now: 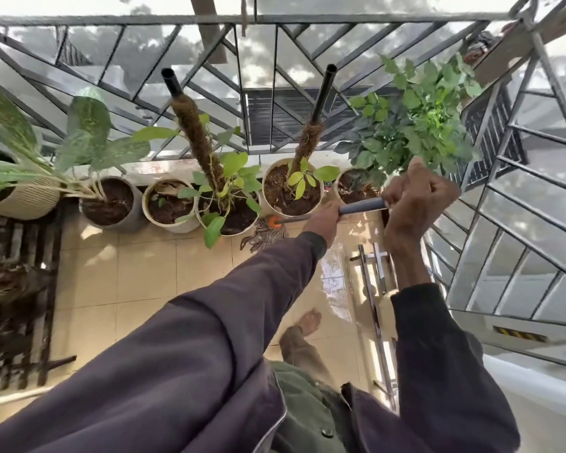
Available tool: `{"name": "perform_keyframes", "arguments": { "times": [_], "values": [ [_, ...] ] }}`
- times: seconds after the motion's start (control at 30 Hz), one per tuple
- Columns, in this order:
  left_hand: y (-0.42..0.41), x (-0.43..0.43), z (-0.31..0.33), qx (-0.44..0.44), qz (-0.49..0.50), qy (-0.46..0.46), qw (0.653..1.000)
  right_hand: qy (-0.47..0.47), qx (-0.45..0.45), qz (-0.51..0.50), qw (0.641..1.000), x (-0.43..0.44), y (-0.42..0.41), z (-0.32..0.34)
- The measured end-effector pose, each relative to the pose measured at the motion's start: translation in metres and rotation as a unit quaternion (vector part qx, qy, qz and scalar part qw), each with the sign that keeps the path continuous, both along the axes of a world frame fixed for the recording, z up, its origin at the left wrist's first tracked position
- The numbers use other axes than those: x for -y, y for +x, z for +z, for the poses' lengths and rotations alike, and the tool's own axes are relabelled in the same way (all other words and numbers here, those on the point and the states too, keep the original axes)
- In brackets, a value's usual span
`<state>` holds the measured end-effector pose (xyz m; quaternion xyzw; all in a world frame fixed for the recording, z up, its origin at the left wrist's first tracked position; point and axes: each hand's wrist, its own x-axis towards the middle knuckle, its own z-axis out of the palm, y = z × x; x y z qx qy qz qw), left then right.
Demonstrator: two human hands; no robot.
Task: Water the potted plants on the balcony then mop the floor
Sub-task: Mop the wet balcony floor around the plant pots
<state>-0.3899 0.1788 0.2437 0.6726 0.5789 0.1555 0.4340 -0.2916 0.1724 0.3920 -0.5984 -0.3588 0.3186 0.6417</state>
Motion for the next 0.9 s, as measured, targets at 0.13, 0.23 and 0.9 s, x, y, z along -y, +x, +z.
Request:
{"name": "perform_keyframes", "arguments": {
  "times": [0.13,0.23,0.9],
  "values": [
    [-0.016,-0.002,0.004,-0.027,-0.024,0.001,0.999,-0.028,0.002,-0.012,1.0,-0.005,-0.011,0.01],
    [-0.033,0.011,-0.001,-0.049,-0.029,-0.009,0.998,-0.042,-0.007,-0.002,0.999,-0.002,-0.022,0.01],
    [-0.054,0.02,0.014,-0.027,0.012,0.139,0.99,0.133,-0.014,0.081,0.988,-0.003,-0.042,0.042]
  ]
}}
